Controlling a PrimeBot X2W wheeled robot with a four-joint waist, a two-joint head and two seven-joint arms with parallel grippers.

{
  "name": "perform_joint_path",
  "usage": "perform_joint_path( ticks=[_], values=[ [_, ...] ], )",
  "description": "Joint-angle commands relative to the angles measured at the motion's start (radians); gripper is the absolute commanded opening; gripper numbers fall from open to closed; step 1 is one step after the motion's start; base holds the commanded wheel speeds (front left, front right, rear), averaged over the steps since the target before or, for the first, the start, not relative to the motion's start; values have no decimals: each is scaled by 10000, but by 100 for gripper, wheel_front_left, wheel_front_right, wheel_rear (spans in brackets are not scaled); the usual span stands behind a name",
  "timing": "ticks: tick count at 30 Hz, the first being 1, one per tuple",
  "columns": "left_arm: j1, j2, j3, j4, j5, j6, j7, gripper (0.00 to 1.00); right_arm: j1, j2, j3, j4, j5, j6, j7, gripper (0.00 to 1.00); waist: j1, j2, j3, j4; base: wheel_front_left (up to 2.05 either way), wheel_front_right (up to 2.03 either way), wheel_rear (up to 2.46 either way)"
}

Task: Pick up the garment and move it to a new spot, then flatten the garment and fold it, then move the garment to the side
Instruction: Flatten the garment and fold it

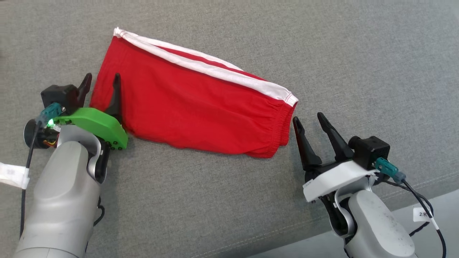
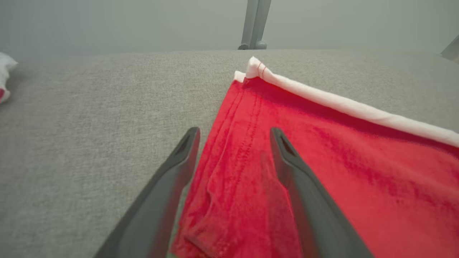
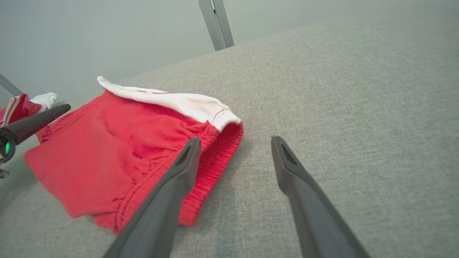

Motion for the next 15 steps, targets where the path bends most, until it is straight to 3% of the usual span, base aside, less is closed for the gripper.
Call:
perform_joint_path(
  ticks=[1,13,14,15],
  values=[
    [229,91,-56,119,-149,33,-27,100,317,-21,-189,-179,-192,-14,-8,100,0,100,-378,208,0,0,0],
    [292,414,-682,1010,-1465,32,1591,100,1443,-19,-999,-1699,-785,-14,95,100,0,100,-811,-92,0,0,0],
    [280,444,-725,1086,-1537,32,1748,81,1489,-18,-1028,-1777,-774,-14,125,100,0,100,-841,-116,0,0,0],
    [296,452,-795,1163,-1598,32,1896,54,1527,-18,-1049,-1853,-762,-14,136,100,0,100,-874,-136,0,0,0]
  ],
)
